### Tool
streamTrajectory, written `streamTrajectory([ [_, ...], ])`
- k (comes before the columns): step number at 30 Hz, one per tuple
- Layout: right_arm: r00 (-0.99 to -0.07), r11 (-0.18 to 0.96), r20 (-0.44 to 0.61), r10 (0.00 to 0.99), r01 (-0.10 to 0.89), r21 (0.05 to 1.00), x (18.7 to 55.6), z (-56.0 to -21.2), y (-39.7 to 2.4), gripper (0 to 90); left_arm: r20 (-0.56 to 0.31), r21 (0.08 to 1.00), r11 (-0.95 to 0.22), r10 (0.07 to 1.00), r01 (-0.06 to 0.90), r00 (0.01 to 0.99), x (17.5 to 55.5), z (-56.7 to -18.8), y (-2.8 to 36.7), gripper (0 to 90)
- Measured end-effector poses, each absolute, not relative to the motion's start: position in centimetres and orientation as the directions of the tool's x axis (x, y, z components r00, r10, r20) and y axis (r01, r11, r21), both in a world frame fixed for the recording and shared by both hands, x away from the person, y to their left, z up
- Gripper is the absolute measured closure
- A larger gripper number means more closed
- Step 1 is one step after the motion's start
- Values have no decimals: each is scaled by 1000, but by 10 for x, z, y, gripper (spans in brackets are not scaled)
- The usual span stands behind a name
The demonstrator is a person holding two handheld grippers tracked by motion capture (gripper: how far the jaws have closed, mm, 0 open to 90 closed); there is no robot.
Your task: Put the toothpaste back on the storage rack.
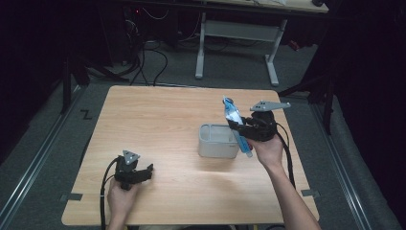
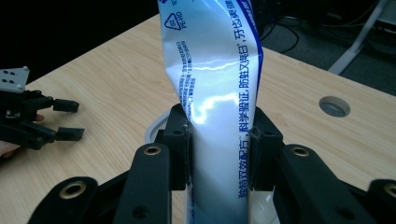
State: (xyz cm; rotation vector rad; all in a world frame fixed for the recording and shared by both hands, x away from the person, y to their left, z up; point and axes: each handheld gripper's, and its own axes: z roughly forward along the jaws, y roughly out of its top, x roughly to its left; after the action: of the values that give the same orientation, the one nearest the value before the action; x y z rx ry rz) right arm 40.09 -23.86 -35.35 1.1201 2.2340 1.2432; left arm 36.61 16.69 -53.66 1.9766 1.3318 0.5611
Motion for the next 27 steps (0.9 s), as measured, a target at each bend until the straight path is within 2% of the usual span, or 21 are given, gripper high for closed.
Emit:
streamTrajectory([
  [27,-652,289,90,752,450,845,437,-342,-206,675,-14,737,-251,923,628,385,366,-537,166,227],
])
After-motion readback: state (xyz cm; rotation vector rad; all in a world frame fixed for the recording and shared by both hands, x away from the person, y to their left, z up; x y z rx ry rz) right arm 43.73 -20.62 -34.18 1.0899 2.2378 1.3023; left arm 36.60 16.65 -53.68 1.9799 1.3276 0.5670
